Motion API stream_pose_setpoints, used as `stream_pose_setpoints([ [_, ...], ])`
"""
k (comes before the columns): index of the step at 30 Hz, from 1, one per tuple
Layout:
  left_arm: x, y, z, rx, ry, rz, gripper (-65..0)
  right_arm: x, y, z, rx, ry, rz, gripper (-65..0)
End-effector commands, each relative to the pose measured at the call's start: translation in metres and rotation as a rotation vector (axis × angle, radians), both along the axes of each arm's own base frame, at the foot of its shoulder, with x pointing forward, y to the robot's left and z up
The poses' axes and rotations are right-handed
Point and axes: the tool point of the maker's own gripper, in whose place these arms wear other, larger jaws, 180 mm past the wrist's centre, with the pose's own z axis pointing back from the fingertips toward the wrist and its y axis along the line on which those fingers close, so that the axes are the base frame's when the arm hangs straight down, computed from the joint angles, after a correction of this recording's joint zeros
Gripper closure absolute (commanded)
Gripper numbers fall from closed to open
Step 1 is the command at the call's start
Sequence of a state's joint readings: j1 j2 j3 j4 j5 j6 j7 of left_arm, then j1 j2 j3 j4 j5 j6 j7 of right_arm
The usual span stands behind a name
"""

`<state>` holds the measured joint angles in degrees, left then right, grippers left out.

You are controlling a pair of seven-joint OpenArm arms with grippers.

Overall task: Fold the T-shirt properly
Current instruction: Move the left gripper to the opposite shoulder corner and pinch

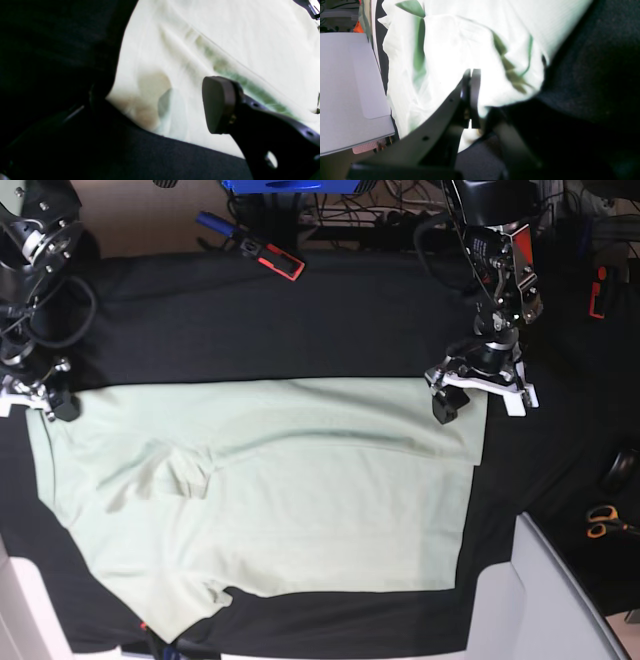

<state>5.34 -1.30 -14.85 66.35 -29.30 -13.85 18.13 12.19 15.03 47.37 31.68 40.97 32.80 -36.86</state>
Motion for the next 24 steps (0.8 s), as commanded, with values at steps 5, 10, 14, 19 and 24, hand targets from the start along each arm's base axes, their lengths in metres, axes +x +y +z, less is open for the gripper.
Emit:
stream_pose_setpoints([
  [5,-0.002,-0.006,-0.0057,-0.019,0.039,-0.015,-51.9,0.0085,-0.0113,0.0113,-0.018,-0.036,-0.012,-0.1],
  [10,-0.0021,-0.0101,-0.0065,-0.028,0.039,-0.014,-40.0,0.0085,-0.0113,0.0113,-0.018,-0.036,-0.012,-0.1],
  [14,-0.0028,-0.0117,-0.0078,-0.032,0.042,-0.014,-21.2,0.0085,-0.0113,0.0113,-0.018,-0.036,-0.012,-0.1],
  [19,-0.0029,-0.0118,-0.008,-0.033,0.043,-0.014,-19.3,0.0078,-0.0105,0.0106,-0.017,-0.035,-0.012,-0.1],
  [24,-0.0054,-0.0111,-0.0096,-0.031,0.05,-0.011,0.0,0.0079,-0.0102,0.0105,-0.017,-0.034,-0.01,-0.1],
])
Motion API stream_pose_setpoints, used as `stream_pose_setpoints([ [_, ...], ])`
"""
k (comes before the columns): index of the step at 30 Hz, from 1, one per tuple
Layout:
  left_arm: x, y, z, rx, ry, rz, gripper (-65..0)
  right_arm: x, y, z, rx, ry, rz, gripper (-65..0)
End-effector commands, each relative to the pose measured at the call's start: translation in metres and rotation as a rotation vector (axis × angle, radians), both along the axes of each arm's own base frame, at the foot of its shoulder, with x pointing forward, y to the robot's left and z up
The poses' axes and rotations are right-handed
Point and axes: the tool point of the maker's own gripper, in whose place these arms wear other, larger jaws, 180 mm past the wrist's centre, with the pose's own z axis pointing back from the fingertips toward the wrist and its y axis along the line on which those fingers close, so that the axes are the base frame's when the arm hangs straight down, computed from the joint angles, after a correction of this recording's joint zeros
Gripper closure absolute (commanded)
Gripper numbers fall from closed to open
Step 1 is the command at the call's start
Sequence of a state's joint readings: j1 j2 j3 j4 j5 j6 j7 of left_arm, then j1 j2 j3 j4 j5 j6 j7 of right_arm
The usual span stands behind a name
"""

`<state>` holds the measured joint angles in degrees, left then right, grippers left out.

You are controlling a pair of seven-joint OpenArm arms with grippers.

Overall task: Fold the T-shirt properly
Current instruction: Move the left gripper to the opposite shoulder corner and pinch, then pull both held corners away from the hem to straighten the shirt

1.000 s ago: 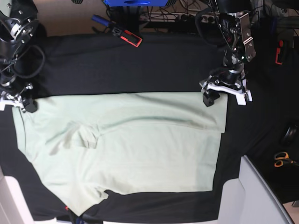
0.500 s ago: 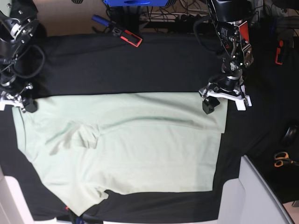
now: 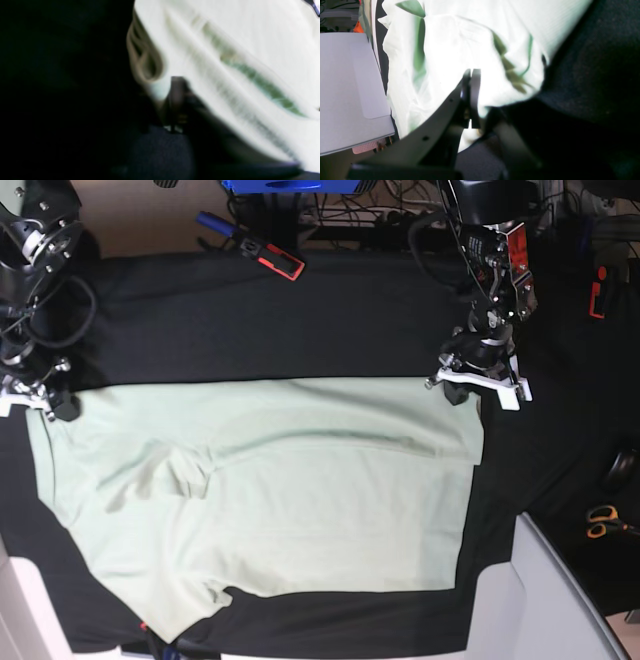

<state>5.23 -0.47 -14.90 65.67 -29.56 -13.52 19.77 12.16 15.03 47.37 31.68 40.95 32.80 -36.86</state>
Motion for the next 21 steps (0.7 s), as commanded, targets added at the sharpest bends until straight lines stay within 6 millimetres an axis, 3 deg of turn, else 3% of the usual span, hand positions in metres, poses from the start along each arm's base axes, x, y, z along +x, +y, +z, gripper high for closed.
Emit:
stream_pose_setpoints([
  [1,-0.002,-0.002,-0.002,-0.002,0.016,-0.009,0.0,0.008,-0.01,0.011,-0.016,-0.034,-0.009,-0.1],
  [12,-0.025,0.001,-0.011,0.007,0.057,-0.01,0.0,-0.002,-0.015,0.007,-0.03,-0.018,-0.01,0.0],
  [21,-0.041,0.008,0.008,0.06,0.026,-0.026,0.0,-0.022,-0.017,-0.004,-0.033,0.023,-0.009,0.0],
])
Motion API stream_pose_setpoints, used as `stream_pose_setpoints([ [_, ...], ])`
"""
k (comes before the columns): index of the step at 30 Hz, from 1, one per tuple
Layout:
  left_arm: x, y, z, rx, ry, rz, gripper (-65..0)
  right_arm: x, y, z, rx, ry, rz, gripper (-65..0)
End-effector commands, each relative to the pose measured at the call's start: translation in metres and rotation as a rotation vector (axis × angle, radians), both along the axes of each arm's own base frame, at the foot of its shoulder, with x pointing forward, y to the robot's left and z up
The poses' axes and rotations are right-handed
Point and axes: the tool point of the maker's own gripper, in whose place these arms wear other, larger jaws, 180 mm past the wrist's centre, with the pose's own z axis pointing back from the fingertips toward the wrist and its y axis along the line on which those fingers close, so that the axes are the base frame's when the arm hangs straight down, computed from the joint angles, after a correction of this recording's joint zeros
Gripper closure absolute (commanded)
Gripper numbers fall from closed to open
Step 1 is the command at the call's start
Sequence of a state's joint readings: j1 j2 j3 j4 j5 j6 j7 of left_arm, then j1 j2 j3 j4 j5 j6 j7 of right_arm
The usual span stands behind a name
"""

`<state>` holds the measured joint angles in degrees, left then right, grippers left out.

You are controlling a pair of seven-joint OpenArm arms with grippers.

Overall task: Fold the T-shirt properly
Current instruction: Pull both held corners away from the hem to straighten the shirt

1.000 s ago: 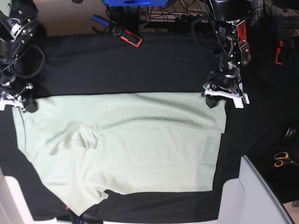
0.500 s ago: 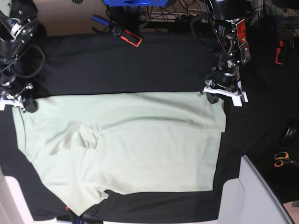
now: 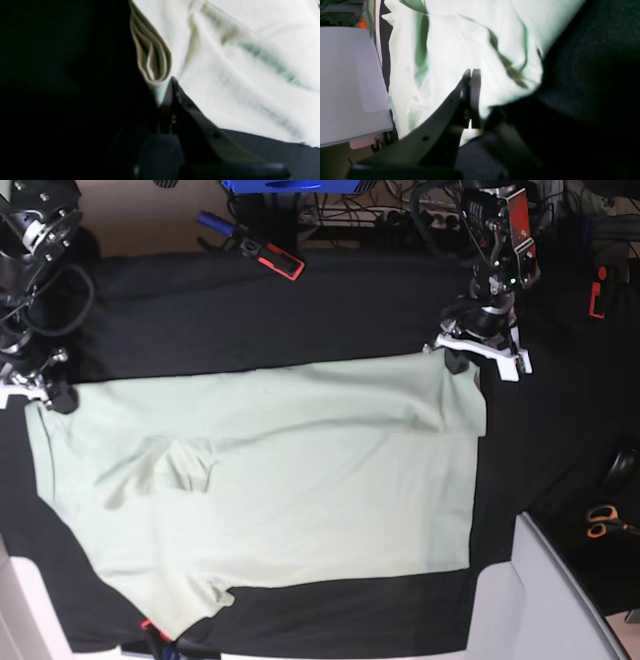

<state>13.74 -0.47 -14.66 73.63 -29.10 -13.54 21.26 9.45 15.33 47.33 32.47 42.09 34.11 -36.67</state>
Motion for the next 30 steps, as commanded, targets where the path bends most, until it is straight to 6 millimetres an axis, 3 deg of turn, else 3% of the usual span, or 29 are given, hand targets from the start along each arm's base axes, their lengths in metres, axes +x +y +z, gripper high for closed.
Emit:
stream_pose_setpoints([
  [1,0.001,0.009,0.009,0.029,-0.022,0.001,0.0,-0.004,-0.014,0.003,-0.032,0.011,-0.007,0.0],
  [6,-0.011,0.018,0.013,0.057,-0.015,-0.004,0.0,-0.016,-0.026,0.012,-0.099,0.013,0.017,0.0],
  [12,-0.037,0.052,0.011,0.085,0.019,0.09,0.0,-0.038,-0.03,0.016,-0.123,0.035,0.03,0.0],
  [22,-0.061,0.051,0.004,0.091,0.062,0.084,0.0,-0.076,-0.029,0.003,-0.079,0.117,0.037,0.0],
  [30,-0.067,0.054,0.019,0.125,0.041,0.068,0.0,-0.104,-0.014,-0.013,-0.051,0.17,0.039,0.0],
])
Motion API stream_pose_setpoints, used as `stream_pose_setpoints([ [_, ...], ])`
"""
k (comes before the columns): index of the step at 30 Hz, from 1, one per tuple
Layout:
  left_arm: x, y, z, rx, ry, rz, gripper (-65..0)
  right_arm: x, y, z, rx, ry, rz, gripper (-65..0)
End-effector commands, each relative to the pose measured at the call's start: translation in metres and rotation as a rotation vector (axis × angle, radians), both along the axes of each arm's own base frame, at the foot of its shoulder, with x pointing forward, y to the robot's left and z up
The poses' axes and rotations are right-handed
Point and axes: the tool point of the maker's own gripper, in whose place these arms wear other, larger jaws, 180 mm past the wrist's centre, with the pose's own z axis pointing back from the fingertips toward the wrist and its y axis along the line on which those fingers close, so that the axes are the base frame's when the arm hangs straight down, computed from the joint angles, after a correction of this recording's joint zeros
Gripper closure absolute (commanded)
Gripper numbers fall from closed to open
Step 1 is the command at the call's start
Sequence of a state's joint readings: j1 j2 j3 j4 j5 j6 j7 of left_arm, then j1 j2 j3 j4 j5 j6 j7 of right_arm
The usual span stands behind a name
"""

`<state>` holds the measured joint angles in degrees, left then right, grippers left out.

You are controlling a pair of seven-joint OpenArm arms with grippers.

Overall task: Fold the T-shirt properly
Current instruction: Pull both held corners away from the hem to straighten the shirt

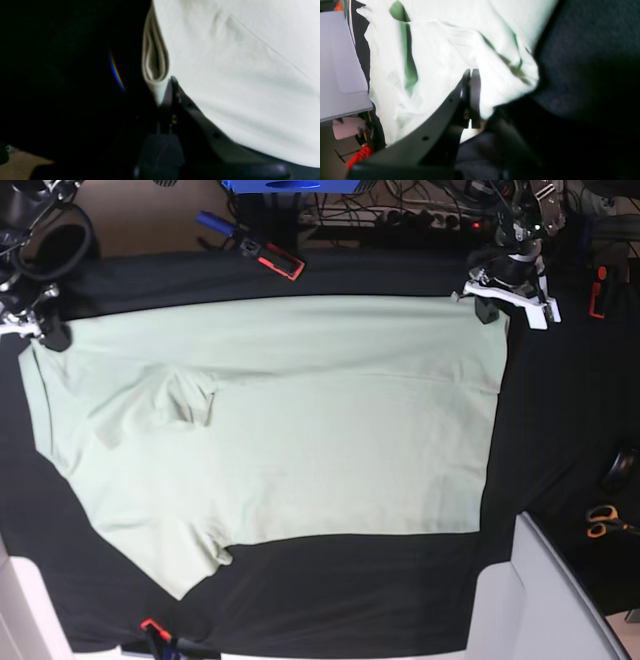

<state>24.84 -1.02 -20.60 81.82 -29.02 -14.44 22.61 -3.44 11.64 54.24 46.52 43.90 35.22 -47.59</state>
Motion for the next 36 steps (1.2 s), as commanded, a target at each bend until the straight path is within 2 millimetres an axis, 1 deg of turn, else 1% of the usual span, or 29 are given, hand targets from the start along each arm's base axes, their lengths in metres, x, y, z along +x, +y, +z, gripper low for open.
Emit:
stream_pose_setpoints([
  [1,0.003,0.013,0.011,0.043,-0.034,0.018,0.0,-0.011,-0.005,-0.005,-0.019,0.053,0.001,0.0],
  [6,0.001,0.013,0.01,0.043,-0.028,0.017,0.0,-0.014,0.0,-0.008,-0.008,0.059,0.004,0.0],
  [9,0.001,0.013,0.01,0.044,-0.026,0.017,0.0,-0.02,0.0,-0.01,-0.007,0.073,0.006,0.0],
  [10,0.001,0.014,0.01,0.045,-0.026,0.016,0.0,-0.021,-0.002,-0.008,-0.016,0.071,0.006,0.0],
  [12,0.0,0.014,0.009,0.045,-0.022,0.016,0.0,-0.02,0.0,-0.004,-0.034,0.059,0.012,0.0],
  [14,-0.003,0.014,0.003,0.038,-0.007,0.021,0.0,-0.019,-0.003,0.004,-0.071,0.043,0.022,0.0],
  [18,-0.01,0.013,-0.009,0.02,0.023,0.033,0.0,-0.012,0.004,0.013,-0.094,0.013,0.033,0.0],
  [22,-0.009,0.013,-0.009,0.021,0.022,0.032,0.0,-0.013,0.007,0.011,-0.084,0.023,0.047,0.0],
  [23,-0.005,0.013,-0.007,0.021,0.013,0.032,0.0,-0.014,0.008,0.011,-0.081,0.024,0.047,0.0],
  [25,-0.003,0.014,-0.006,0.023,0.01,0.031,0.0,-0.014,0.008,0.011,-0.081,0.024,0.047,0.0],
  [30,-0.006,0.014,-0.007,0.024,0.016,0.031,0.0,-0.016,0.008,0.01,-0.08,0.028,0.045,0.0],
  [33,-0.007,0.014,-0.008,0.024,0.019,0.031,0.0,-0.025,0.007,0.008,-0.083,0.045,0.047,0.0],
  [36,-0.009,0.014,-0.008,0.024,0.022,0.033,0.0,-0.029,0.007,0.006,-0.084,0.054,0.049,0.0],
])
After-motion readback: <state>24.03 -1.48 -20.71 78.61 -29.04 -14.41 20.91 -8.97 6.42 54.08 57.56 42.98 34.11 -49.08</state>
